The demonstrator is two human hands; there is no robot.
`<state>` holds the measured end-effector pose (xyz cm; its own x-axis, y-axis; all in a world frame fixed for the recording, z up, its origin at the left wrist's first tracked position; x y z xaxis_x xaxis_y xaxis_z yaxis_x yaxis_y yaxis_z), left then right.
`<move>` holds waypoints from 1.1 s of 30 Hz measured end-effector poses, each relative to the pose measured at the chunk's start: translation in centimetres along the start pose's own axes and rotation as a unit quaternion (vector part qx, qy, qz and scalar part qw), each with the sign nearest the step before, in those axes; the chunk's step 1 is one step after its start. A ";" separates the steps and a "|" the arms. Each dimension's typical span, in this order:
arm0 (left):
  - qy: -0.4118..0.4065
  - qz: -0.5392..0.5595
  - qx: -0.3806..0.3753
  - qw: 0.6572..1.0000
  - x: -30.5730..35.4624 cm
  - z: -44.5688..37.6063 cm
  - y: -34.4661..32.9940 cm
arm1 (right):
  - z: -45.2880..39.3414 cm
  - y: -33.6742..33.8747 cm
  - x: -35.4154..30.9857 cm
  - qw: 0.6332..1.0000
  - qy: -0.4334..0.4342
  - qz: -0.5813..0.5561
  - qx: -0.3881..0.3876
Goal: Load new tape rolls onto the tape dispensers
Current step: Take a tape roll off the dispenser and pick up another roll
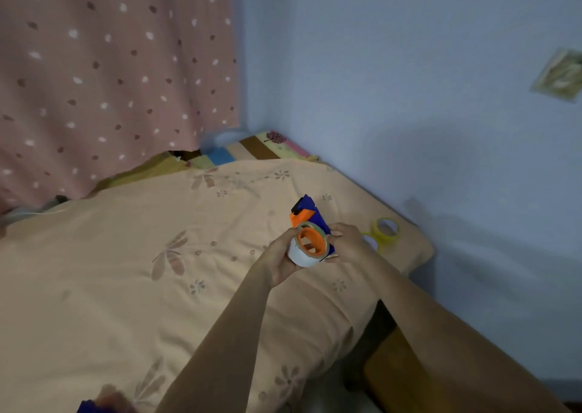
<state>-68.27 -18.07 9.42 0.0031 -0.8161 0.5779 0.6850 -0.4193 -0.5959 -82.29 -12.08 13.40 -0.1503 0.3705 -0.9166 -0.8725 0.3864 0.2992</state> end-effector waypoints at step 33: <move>0.068 -0.090 0.100 0.989 4.2 -25.0 -9.8 | -24.5 17.5 5.4 0.980 0.066 0.187 -0.021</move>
<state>-93.23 -27.37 3.75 -0.2204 -0.7872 0.5760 0.7963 -0.4862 -0.3599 -109.76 -24.05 7.15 -0.5206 0.3657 -0.7715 -0.7622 0.2081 0.6130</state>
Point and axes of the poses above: each hand's wrist, its own z-axis away from the middle knuckle, its own y-axis out of the back of the hand, x = y × z, the point moved 6 cm from there along -z, towards the middle knuckle, and after that the axes turned 10 degrees about y, right-handed, at the moved point
